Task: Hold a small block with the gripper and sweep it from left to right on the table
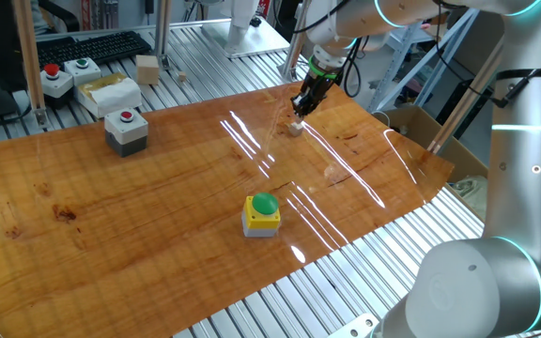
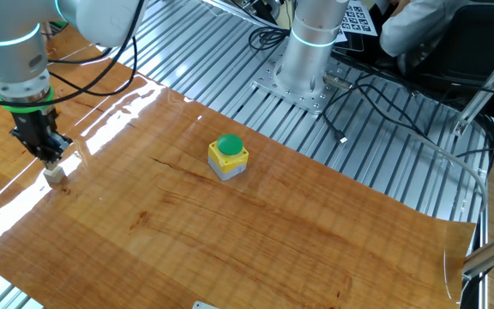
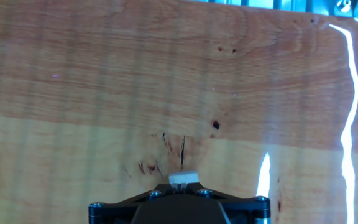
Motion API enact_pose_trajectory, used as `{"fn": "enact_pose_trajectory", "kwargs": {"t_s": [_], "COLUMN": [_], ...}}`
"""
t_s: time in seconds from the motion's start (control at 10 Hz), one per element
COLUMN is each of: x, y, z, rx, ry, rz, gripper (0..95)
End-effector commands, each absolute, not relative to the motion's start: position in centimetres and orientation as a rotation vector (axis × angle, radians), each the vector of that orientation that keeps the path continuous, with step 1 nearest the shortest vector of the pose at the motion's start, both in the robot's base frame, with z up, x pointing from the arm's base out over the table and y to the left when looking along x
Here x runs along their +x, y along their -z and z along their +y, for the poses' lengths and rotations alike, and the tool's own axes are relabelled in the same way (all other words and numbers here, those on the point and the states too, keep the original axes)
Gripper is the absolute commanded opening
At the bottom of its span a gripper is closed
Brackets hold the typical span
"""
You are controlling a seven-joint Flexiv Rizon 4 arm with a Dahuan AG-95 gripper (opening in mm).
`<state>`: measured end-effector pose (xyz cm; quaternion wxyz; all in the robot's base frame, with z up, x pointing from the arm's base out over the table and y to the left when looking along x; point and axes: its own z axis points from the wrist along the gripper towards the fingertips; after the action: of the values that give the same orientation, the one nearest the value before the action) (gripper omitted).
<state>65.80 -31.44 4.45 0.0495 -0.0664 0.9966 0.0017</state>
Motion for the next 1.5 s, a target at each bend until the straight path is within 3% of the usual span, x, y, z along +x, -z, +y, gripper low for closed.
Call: {"fn": "enact_pose_trajectory", "kwargs": {"t_s": [0.1,1.5], "x": [65.6,66.2], "y": [-4.4,-2.6], "z": [-31.4,-31.5], "rx": [-0.203,-0.250], "ry": [0.001,-0.006], "rz": [3.034,3.027], "gripper": [38.0,38.0]}}
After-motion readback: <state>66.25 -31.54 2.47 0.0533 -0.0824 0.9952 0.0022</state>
